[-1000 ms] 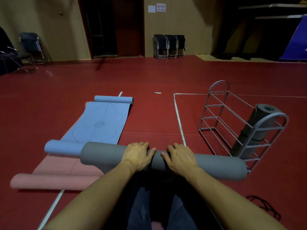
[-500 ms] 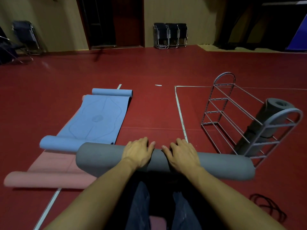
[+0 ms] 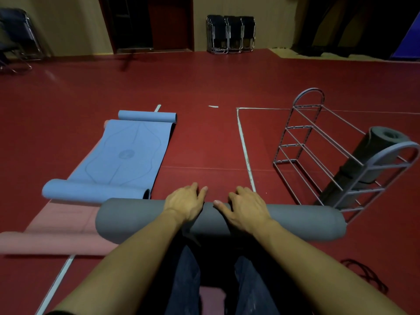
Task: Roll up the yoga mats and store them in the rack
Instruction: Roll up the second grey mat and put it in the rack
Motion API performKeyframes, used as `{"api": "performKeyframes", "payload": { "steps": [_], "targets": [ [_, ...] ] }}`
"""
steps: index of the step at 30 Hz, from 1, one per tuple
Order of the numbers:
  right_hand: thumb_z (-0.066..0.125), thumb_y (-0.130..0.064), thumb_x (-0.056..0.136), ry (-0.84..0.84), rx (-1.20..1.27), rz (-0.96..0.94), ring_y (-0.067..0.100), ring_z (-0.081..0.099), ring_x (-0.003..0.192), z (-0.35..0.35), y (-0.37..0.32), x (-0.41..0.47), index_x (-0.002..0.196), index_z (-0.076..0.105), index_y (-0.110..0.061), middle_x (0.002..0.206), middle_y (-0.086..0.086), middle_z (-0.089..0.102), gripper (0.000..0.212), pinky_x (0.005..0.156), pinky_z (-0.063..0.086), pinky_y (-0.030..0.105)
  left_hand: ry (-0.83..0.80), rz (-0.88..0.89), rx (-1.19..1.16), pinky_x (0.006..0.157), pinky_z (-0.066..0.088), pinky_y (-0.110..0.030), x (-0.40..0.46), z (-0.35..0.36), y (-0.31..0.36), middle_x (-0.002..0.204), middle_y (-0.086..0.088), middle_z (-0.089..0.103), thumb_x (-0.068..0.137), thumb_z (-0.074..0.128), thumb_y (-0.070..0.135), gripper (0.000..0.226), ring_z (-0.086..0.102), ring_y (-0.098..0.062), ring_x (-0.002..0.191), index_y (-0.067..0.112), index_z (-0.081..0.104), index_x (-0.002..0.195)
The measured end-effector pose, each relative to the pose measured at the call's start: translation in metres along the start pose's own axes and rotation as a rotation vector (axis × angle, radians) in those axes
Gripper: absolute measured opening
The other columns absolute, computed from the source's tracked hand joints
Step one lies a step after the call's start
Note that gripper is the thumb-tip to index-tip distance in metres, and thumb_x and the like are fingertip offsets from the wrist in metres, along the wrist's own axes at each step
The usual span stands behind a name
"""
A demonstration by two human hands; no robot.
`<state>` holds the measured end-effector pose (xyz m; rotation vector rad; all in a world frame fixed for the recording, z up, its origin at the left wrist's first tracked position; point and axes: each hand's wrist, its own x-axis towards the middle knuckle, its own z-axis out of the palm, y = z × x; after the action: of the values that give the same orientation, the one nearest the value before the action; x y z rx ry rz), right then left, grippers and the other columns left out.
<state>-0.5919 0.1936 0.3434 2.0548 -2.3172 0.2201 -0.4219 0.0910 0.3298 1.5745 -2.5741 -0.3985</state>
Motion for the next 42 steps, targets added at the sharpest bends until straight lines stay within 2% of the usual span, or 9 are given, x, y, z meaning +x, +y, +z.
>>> {"api": "performKeyframes", "payload": {
  "steps": [3,6,11,18,23,27,32,38,42],
  "targets": [
    [0.028,-0.077,0.096,-0.087,-0.038,-0.024,0.03,0.06,0.106,0.0,0.002,0.004,0.106,0.068,-0.014,0.108,0.009,0.064,0.075,0.09,0.046,0.04,-0.048,0.019,0.01,0.085,0.046,-0.042,-0.004,0.006,-0.008,0.116,-0.012,0.069,0.104,0.023,0.065,0.055,0.063,-0.034,0.105,0.02,0.052,0.096],
    [0.032,-0.085,0.089,-0.151,0.029,-0.026,0.031,0.064,0.104,0.0,0.006,0.009,0.112,0.054,-0.018,0.11,0.006,0.067,0.075,0.084,0.048,0.041,-0.097,0.014,0.032,0.085,0.048,-0.04,-0.008,0.01,-0.016,0.113,-0.011,0.071,0.098,0.024,0.076,0.071,0.065,-0.033,0.106,0.02,0.065,0.109],
    [0.037,-0.095,0.078,-0.276,-0.018,-0.056,0.03,0.065,0.091,0.004,0.013,0.02,0.1,0.049,-0.019,0.099,0.007,0.069,0.079,0.076,0.044,0.039,-0.159,0.058,0.026,0.103,0.044,-0.044,-0.003,0.014,-0.023,0.126,-0.007,0.058,0.095,0.017,0.081,0.087,0.053,-0.027,0.121,0.018,0.071,0.122],
    [0.036,-0.097,0.075,-0.374,0.06,0.003,0.025,0.061,0.091,0.021,0.028,0.031,0.099,0.06,-0.021,0.092,-0.001,0.062,0.083,0.081,0.047,0.04,-0.175,0.062,-0.018,0.082,0.041,-0.038,0.005,0.025,-0.028,0.115,-0.008,0.069,0.096,0.028,0.078,0.064,0.063,-0.029,0.104,0.022,0.056,0.107],
    [0.022,-0.092,0.084,-0.357,0.006,-0.036,0.028,0.059,0.105,0.034,0.03,0.035,0.109,0.07,-0.019,0.105,0.005,0.06,0.091,0.091,0.045,0.041,-0.219,0.011,-0.015,0.088,0.048,-0.04,0.015,0.034,-0.031,0.111,-0.007,0.072,0.092,0.023,0.084,0.075,0.065,-0.029,0.105,0.025,0.066,0.106],
    [0.028,-0.087,0.088,-0.363,0.053,-0.035,0.029,0.065,0.103,0.042,0.032,0.042,0.117,0.057,-0.019,0.108,0.006,0.069,0.079,0.085,0.048,0.04,-0.228,0.025,0.016,0.082,0.048,-0.04,0.021,0.042,-0.032,0.095,-0.005,0.071,0.094,0.016,0.082,0.076,0.065,-0.027,0.094,0.023,0.064,0.086],
    [0.028,-0.086,0.09,-0.369,0.037,-0.022,0.03,0.065,0.093,0.049,0.034,0.048,0.099,0.047,-0.022,0.09,0.004,0.064,0.067,0.076,0.042,0.038,-0.234,0.047,0.017,0.075,0.046,-0.037,0.03,0.05,-0.034,0.079,-0.003,0.065,0.097,0.015,0.078,0.082,0.062,-0.024,0.082,0.017,0.065,0.072],
    [0.03,-0.092,0.084,-0.433,0.092,0.03,0.024,0.061,0.087,0.06,0.039,0.048,0.098,0.057,-0.021,0.093,0.002,0.066,0.077,0.077,0.047,0.039,-0.271,0.063,0.012,0.087,0.048,-0.042,0.03,0.06,-0.044,0.102,-0.006,0.071,0.093,0.019,0.083,0.073,0.064,-0.029,0.098,0.022,0.059,0.102],
    [0.029,-0.093,0.082,-0.395,0.063,0.008,0.023,0.056,0.093,0.064,0.041,0.045,0.094,0.061,-0.021,0.099,0.0,0.058,0.08,0.081,0.046,0.039,-0.351,0.032,-0.06,0.084,0.048,-0.039,0.032,0.06,-0.052,0.108,-0.003,0.069,0.077,0.024,0.099,0.095,0.059,-0.021,0.092,0.022,0.064,0.115]
  ]
}}
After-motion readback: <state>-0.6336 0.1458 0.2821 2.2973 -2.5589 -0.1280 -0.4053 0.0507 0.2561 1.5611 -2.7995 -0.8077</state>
